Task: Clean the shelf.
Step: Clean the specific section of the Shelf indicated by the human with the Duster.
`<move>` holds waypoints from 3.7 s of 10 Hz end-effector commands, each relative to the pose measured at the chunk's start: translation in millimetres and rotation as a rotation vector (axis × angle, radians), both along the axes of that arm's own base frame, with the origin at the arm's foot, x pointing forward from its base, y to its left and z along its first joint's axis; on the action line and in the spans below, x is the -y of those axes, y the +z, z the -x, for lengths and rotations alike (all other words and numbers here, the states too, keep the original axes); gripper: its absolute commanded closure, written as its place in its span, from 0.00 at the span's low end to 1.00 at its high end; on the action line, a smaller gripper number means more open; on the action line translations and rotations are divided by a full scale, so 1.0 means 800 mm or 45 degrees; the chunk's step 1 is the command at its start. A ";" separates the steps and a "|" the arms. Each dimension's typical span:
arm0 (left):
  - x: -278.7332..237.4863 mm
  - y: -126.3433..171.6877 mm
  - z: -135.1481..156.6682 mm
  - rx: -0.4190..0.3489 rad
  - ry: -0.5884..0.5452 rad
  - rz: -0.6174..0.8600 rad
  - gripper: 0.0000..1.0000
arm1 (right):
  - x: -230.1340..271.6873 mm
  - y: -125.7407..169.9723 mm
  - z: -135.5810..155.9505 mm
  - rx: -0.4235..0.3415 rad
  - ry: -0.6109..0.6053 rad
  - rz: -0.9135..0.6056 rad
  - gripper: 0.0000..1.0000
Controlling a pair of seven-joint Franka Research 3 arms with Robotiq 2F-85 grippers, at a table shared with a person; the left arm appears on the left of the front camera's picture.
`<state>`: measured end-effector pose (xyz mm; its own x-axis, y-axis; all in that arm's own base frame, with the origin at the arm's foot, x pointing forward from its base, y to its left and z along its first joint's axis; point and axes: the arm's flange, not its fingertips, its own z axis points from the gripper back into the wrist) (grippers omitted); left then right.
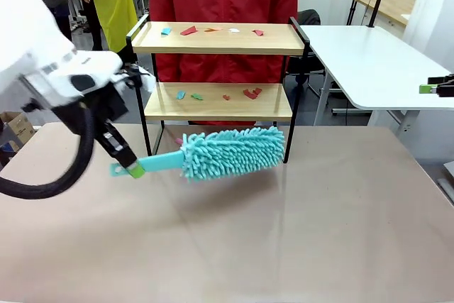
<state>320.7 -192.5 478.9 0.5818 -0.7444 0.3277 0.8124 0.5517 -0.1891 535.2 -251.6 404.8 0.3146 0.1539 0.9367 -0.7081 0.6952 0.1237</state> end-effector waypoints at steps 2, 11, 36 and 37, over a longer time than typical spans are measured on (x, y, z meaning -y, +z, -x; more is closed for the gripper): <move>0.032 -0.021 0.003 -0.008 0.233 0.065 0.87 | -0.002 0.002 0.001 0.001 0.002 0.003 0.00; 0.156 -0.086 -0.017 0.016 0.739 0.258 0.87 | -0.002 0.002 0.001 0.001 0.002 0.003 0.00; 0.215 -0.181 -0.057 -0.051 1.115 0.211 0.87 | -0.002 0.002 0.001 0.001 0.002 0.003 0.00; 0.205 -0.181 -0.056 -0.047 1.132 0.198 0.87 | -0.002 0.002 0.001 0.001 0.002 0.003 0.00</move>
